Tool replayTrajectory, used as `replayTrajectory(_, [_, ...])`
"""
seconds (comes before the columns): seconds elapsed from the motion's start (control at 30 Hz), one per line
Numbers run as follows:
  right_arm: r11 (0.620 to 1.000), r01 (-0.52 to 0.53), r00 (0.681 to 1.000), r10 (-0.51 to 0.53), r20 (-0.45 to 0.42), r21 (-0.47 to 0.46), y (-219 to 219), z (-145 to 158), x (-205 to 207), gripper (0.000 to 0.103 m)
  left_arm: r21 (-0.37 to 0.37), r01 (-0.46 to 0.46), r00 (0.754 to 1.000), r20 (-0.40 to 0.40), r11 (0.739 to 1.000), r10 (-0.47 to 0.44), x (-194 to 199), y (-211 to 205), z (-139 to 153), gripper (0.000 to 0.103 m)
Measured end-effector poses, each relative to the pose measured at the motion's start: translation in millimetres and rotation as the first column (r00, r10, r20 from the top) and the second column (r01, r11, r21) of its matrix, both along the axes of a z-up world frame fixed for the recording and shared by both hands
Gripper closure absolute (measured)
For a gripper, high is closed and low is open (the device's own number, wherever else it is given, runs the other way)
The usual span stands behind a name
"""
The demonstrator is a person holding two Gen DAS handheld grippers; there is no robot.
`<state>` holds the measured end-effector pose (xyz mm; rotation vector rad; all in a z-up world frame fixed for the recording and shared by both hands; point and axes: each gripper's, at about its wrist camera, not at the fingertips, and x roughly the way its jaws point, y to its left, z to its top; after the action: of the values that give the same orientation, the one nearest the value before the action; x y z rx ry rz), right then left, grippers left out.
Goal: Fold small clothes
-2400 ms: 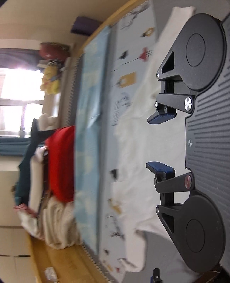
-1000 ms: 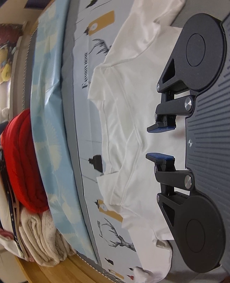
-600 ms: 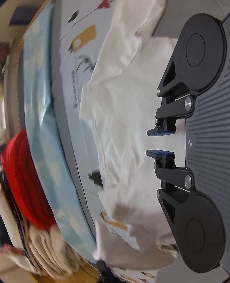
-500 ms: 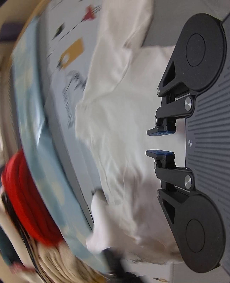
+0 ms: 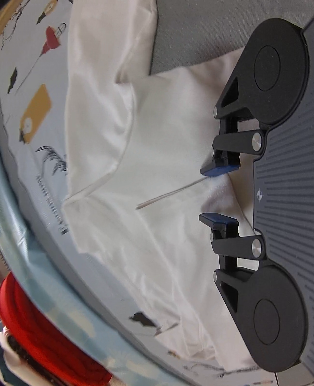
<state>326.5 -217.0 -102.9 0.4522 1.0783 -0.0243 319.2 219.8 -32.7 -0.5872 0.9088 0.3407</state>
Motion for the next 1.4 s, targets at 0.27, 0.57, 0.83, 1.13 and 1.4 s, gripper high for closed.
replayTrajectory(0.27, [0.968,-0.187,0.947,0.223,0.232,-0.167,33.3,34.0,-1.2,0.097,0.000,-0.003,1.000,0.003,1.000,0.003,1.0,7.4,4.3,0.091])
replayTrajectory(0.57, [0.980,0.136,0.956,-0.091,0.278,-0.145,-67.0,44.4,9.1,0.097,0.020,0.095,0.995,-0.034,0.995,-0.094,7.9,-12.4,-9.3,0.085])
replayTrajectory(0.83, [0.985,0.117,0.960,-0.079,0.269,-0.127,-81.7,39.4,8.0,0.097,-0.056,0.198,0.971,-0.128,0.979,-0.203,20.5,-43.9,-37.0,0.046])
replayTrajectory(1.13, [0.990,0.095,0.967,-0.067,0.245,-0.104,-86.8,37.4,15.8,0.097,0.086,0.357,0.898,-0.307,0.930,-0.316,3.0,-59.3,-60.8,0.086])
replayTrajectory(1.4, [0.986,0.080,0.983,-0.054,0.178,-0.144,-83.2,31.9,24.2,0.096,0.193,0.337,0.903,-0.343,0.922,-0.258,-5.7,-37.0,-52.0,0.103])
